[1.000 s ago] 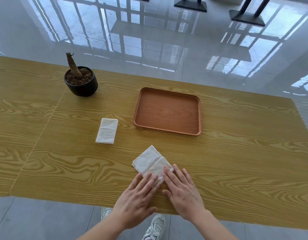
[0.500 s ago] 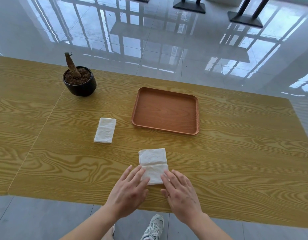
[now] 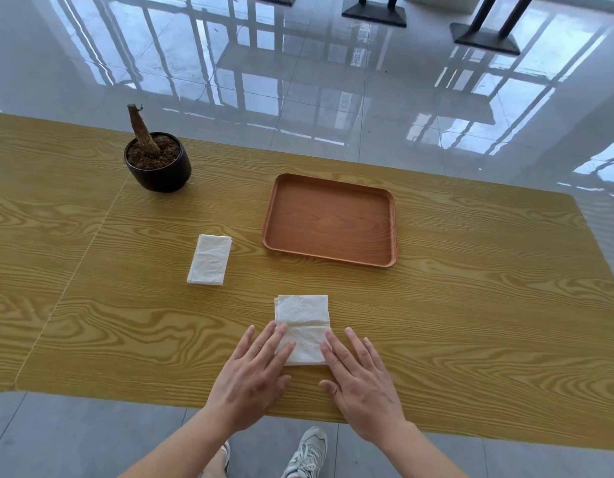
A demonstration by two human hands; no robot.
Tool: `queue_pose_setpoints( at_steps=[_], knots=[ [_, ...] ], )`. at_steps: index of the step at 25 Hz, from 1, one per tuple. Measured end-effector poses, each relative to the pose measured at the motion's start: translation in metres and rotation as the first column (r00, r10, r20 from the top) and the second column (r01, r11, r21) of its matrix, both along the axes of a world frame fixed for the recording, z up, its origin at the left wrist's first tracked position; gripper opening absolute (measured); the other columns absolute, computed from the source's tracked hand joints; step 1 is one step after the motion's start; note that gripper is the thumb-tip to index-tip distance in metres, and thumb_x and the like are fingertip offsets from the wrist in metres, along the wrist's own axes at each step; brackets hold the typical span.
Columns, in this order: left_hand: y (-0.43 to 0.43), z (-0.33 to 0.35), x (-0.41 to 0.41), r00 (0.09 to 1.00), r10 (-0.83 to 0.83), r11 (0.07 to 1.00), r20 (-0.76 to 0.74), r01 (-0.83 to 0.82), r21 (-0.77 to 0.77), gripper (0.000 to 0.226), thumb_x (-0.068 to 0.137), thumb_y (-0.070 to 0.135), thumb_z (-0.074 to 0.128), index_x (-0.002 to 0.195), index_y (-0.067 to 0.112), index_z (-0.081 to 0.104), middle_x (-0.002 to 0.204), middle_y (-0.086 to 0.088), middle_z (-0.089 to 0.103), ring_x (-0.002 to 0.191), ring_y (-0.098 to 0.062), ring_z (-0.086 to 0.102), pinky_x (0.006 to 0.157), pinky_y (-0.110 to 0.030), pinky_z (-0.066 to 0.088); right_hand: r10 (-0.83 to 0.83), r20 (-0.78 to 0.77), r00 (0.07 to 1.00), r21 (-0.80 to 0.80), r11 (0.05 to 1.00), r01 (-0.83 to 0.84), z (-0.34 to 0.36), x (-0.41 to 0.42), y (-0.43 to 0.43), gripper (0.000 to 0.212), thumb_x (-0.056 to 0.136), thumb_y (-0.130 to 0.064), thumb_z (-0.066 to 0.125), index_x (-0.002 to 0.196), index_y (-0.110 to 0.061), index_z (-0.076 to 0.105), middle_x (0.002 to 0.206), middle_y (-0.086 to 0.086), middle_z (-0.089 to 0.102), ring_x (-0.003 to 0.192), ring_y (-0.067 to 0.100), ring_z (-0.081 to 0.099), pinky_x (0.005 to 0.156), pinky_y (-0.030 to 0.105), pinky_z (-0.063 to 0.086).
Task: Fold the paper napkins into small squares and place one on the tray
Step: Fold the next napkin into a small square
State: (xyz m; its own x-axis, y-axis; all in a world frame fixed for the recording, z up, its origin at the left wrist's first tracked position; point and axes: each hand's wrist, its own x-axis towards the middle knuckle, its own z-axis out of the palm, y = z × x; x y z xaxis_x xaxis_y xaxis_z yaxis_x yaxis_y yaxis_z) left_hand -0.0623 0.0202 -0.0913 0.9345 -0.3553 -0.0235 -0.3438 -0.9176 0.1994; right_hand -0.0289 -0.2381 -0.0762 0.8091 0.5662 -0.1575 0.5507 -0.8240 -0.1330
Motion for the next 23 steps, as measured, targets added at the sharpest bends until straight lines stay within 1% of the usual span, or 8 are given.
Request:
queue_pose_setpoints(
  at_steps=[3, 5, 9, 11, 14, 16, 20, 23],
  knots=[
    [0.001, -0.002, -0.002, 1.000, -0.026, 0.999, 0.007, 0.026, 0.019, 0.057, 0.102, 0.051, 0.040, 0.150, 0.020, 0.041, 0.164, -0.009, 0.026, 0.154, -0.026, 0.015, 0.119, -0.053, 0.020, 0.042, 0.021, 0.999, 0.032, 0.999, -0.042, -0.004, -0.006, -0.001, 0.065, 0.104, -0.061, 0.030, 0.156, -0.023, 0.031, 0.167, -0.008, 0.020, 0.154, 0.027, 0.014, 0.119, 0.049, 0.015],
    [0.002, -0.002, -0.001, 1.000, -0.022, 0.999, 0.019, 0.022, 0.025, 0.057, 0.103, 0.053, 0.037, 0.148, 0.020, 0.044, 0.162, -0.009, 0.031, 0.153, -0.027, 0.019, 0.118, -0.054, 0.021, -0.004, 0.033, 0.999, 0.123, 0.992, 0.000, -0.004, -0.001, 0.002, 0.060, 0.104, -0.057, 0.035, 0.153, -0.022, 0.037, 0.164, -0.008, 0.028, 0.153, 0.025, 0.020, 0.120, 0.046, 0.020],
    [-0.003, 0.003, 0.016, 0.999, 0.015, 0.999, 0.051, -0.014, -0.029, 0.053, 0.100, 0.049, 0.046, 0.143, 0.018, 0.050, 0.157, -0.011, 0.040, 0.150, -0.030, 0.027, 0.117, -0.055, 0.026, -0.236, 0.026, 0.971, 0.327, 0.920, 0.215, 0.012, 0.051, 0.031, 0.043, 0.100, -0.027, 0.056, 0.140, -0.012, 0.054, 0.144, 0.000, 0.056, 0.131, 0.022, 0.047, 0.107, 0.040, 0.045],
    [-0.007, 0.003, 0.023, 0.999, 0.014, 1.000, 0.038, -0.014, -0.008, 0.055, 0.101, 0.050, 0.043, 0.144, 0.017, 0.050, 0.158, -0.011, 0.039, 0.150, -0.029, 0.027, 0.116, -0.055, 0.029, -0.251, 0.003, 0.968, 0.310, 0.921, 0.238, 0.021, 0.078, 0.045, 0.039, 0.099, -0.018, 0.058, 0.137, -0.011, 0.057, 0.136, 0.000, 0.061, 0.120, 0.023, 0.053, 0.098, 0.040, 0.050],
    [-0.007, 0.004, 0.030, 0.999, 0.042, 0.999, 0.004, -0.042, 0.026, 0.059, 0.102, 0.053, 0.034, 0.145, 0.016, 0.049, 0.156, -0.007, 0.043, 0.148, -0.027, 0.031, 0.115, -0.056, 0.035, -0.186, -0.020, 0.982, 0.216, 0.959, 0.185, 0.025, 0.104, 0.052, 0.035, 0.100, -0.020, 0.057, 0.134, -0.013, 0.060, 0.129, 0.000, 0.064, 0.111, 0.025, 0.055, 0.090, 0.040, 0.050],
    [-0.005, 0.002, 0.031, 0.999, 0.038, 0.998, 0.002, -0.038, 0.040, 0.059, 0.103, 0.054, 0.031, 0.147, 0.017, 0.047, 0.158, -0.005, 0.041, 0.149, -0.027, 0.029, 0.117, -0.056, 0.031, -0.136, -0.020, 0.991, 0.164, 0.977, 0.137, 0.025, 0.111, 0.050, 0.032, 0.098, -0.023, 0.060, 0.129, -0.013, 0.063, 0.121, 0.000, 0.064, 0.105, 0.024, 0.054, 0.086, 0.040, 0.050],
    [0.001, -0.005, 0.026, 1.000, 0.017, 1.000, 0.024, -0.018, 0.020, 0.061, 0.103, 0.056, 0.030, 0.153, 0.021, 0.036, 0.164, -0.003, 0.027, 0.153, -0.027, 0.016, 0.118, -0.053, 0.019, -0.099, -0.068, 0.993, 0.106, 0.989, 0.106, 0.027, 0.120, 0.054, 0.029, 0.091, -0.033, 0.069, 0.115, -0.018, 0.065, 0.106, -0.001, 0.060, 0.098, 0.020, 0.050, 0.086, 0.037, 0.049],
    [0.002, -0.006, 0.023, 0.998, 0.026, 0.999, 0.061, -0.024, -0.038, 0.056, 0.103, 0.050, 0.041, 0.151, 0.022, 0.040, 0.164, -0.007, 0.027, 0.153, -0.030, 0.017, 0.120, -0.054, 0.021, -0.140, -0.142, 0.980, 0.127, 0.979, 0.158, 0.029, 0.126, 0.058, 0.025, 0.089, -0.034, 0.071, 0.110, -0.021, 0.064, 0.104, -0.004, 0.056, 0.098, 0.018, 0.047, 0.087, 0.034, 0.046]
  ],
)
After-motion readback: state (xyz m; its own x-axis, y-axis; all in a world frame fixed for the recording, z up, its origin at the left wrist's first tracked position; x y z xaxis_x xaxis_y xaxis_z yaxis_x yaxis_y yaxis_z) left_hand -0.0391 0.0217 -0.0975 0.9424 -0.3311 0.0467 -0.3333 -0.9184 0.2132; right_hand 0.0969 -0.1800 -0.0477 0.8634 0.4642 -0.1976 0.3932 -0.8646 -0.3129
